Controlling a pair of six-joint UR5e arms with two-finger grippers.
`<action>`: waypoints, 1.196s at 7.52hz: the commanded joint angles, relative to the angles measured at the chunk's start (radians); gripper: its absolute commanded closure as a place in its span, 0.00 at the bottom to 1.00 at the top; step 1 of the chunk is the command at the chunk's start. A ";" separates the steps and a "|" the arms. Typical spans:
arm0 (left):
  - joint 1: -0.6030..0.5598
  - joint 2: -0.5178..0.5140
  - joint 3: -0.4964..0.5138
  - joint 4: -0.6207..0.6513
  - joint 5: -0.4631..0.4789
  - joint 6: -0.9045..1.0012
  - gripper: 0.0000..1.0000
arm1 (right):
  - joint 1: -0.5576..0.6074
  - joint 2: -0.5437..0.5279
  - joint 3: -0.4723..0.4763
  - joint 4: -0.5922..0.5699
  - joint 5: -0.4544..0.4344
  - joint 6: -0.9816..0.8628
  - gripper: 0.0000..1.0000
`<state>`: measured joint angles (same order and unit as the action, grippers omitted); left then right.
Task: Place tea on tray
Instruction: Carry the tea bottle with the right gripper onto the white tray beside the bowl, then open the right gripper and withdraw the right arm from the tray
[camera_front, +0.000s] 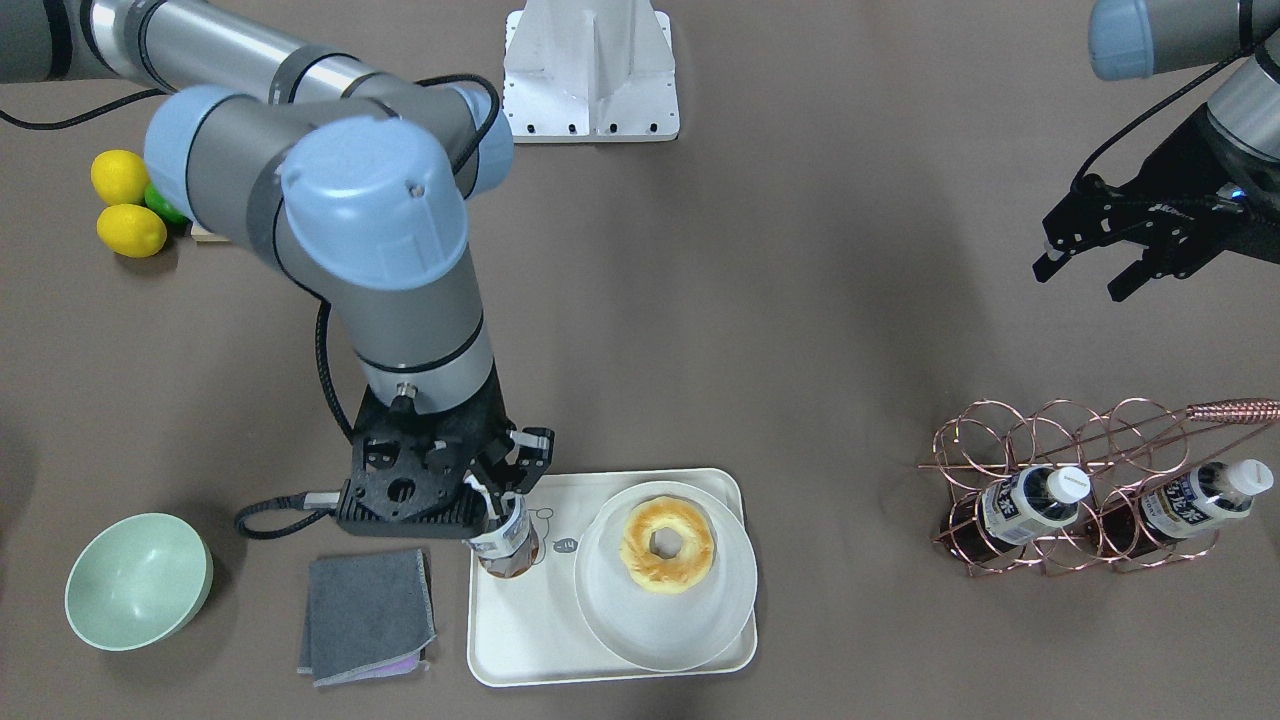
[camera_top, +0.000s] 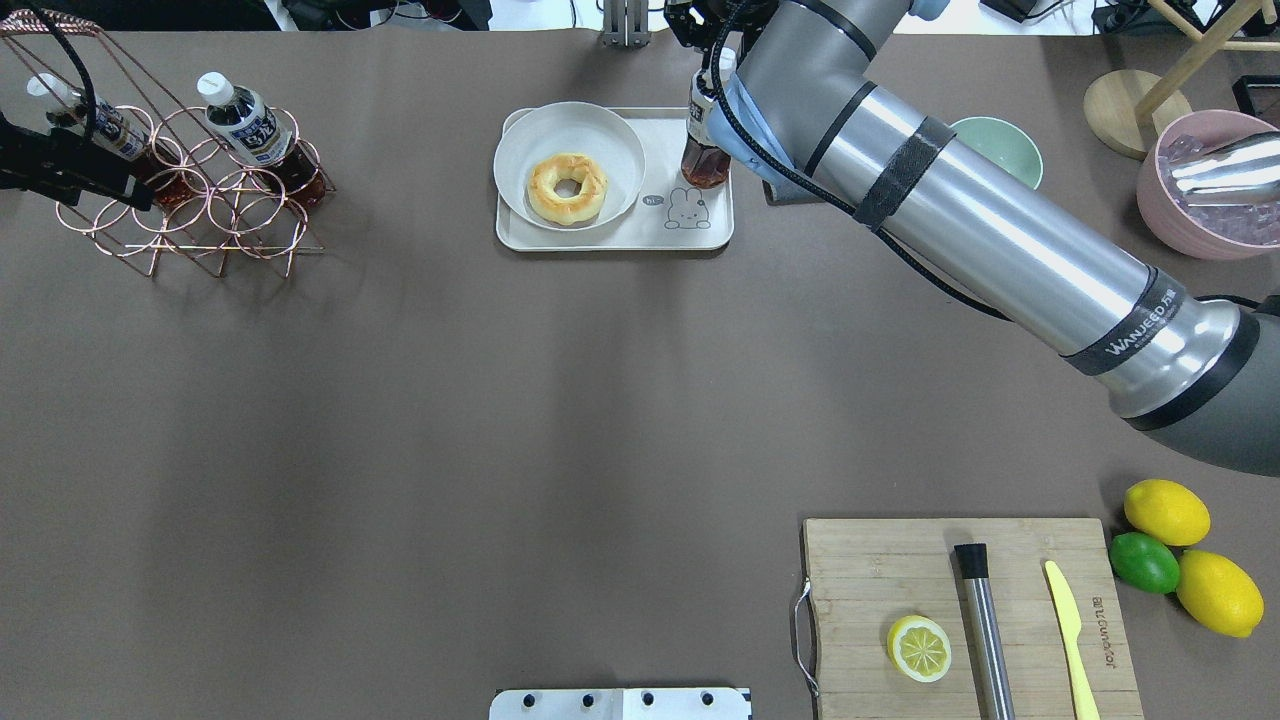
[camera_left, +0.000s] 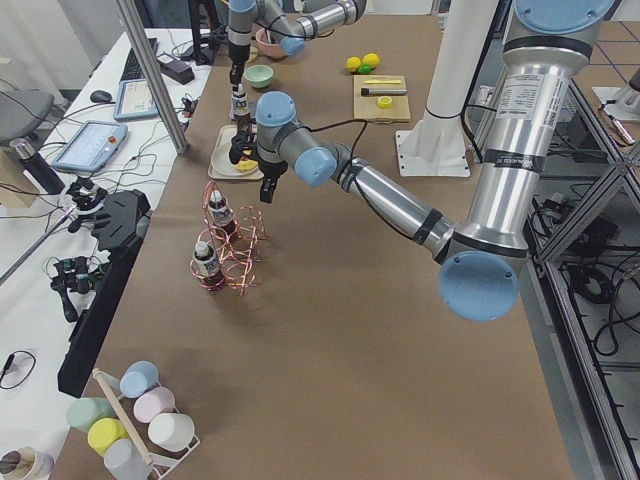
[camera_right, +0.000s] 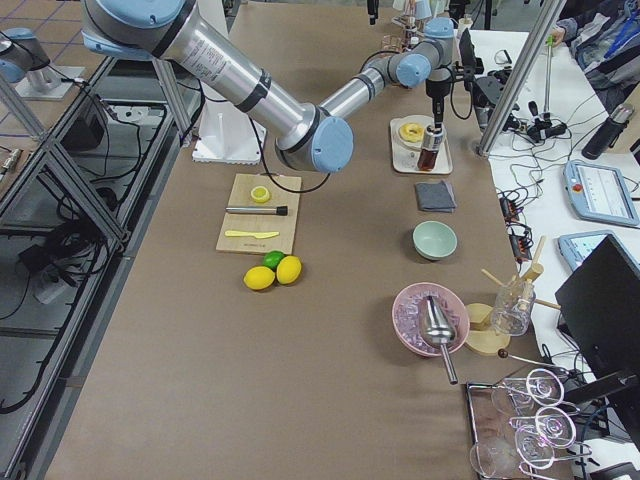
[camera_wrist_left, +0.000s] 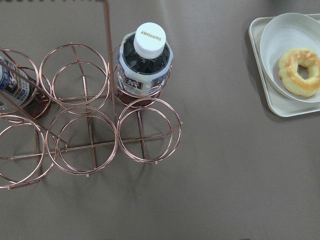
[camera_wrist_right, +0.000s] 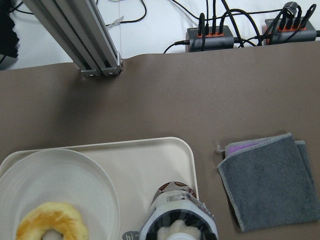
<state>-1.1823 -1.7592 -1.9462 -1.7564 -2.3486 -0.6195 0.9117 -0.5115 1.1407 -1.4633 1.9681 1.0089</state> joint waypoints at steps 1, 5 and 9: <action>0.003 -0.006 0.004 0.000 0.000 0.000 0.14 | -0.008 0.011 -0.018 0.014 0.002 0.010 1.00; 0.003 -0.003 0.004 0.000 0.000 -0.012 0.14 | -0.008 0.013 -0.004 0.009 0.001 -0.001 0.00; -0.077 0.006 -0.031 0.046 -0.005 -0.017 0.16 | 0.272 -0.314 0.354 -0.043 0.325 -0.186 0.00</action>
<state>-1.2097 -1.7570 -1.9627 -1.7417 -2.3500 -0.6436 1.0685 -0.6174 1.2932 -1.4792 2.1910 0.9493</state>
